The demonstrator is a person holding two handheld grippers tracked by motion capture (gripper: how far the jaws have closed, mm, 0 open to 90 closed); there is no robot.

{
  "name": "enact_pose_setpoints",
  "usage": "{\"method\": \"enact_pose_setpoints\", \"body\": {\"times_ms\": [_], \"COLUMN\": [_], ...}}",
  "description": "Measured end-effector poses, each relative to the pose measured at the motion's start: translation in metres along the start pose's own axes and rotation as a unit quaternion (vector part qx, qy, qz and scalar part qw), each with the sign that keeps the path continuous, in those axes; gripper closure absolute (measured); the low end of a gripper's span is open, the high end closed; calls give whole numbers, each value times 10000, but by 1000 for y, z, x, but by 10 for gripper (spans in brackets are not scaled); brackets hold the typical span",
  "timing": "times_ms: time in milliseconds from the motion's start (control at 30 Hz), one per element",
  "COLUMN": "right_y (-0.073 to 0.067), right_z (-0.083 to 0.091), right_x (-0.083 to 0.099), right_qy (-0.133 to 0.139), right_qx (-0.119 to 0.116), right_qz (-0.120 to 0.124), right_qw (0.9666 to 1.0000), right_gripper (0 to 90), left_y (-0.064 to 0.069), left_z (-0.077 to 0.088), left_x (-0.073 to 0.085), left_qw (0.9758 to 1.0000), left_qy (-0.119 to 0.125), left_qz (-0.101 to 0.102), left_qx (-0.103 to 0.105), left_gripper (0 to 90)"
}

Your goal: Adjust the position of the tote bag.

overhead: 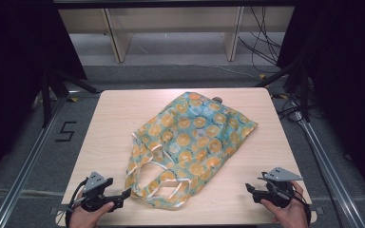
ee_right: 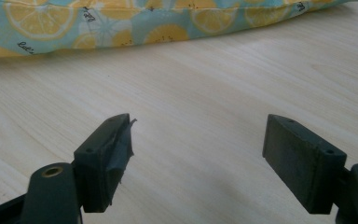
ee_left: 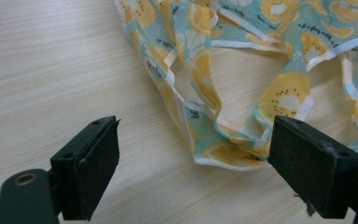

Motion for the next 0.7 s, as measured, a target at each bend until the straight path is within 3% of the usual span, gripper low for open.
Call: {"method": "enact_pose_setpoints", "body": {"times_ms": [67,233,333,400,433,467,500,533,567,600,667,700], "right_y": [2,2,2,-1,2,-3,-4,-2,-2,-2,-6,-8], "right_z": [-1,0,0,0,0,0,1,0,-1,-2,-3,-4], "right_x": [0,1,1,0,0,0,0,-1,-1,-1,-3,-4], "right_qy": [32,-59,-82,-35,5,16,-70,-83,-57,-41,-30,-33], "right_qx": [56,-42,-25,-60,6,56,-5,-88,-60,-116,-208,-278], "right_qz": [141,3,65,-43,138,-75,-127,-42,16,94,-56,-41], "right_qw": [9999,10000,9999,10000,9999,10000,9999,9999,10000,9999,9998,9996], "right_gripper": [250,251,251,256,256,256,256,256,256,256,255,255], "left_y": [-1,-2,-1,-2,-2,-2,-2,-4,-1,-3,-2,-4], "left_z": [-1,-1,-2,-2,-2,-2,-2,-1,-4,-3,-7,-8], "left_x": [1,1,1,1,1,1,1,0,-1,-2,-5,-7], "left_qw": [10000,10000,9998,9999,9999,9999,9999,9997,9999,9998,10000,9998], "left_qy": [-73,-63,-62,-106,-122,-132,-133,-239,-90,-217,-93,-146], "left_qz": [-25,-12,159,101,103,98,97,-34,78,-40,-1,-98], "left_qx": [-31,-25,96,42,27,22,20,42,72,12,16,38], "left_gripper": [154,156,158,160,161,161,161,161,161,161,162,163]}}
Point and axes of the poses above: each handheld gripper's, and its own axes: z roughly backward along the jaws, x roughly out of its underside, y roughly to its right, the point moved 2 cm from there along -z, roughly forward along the jaws, and after that the axes turned 4 degrees about -x, right-handed, at the moved point
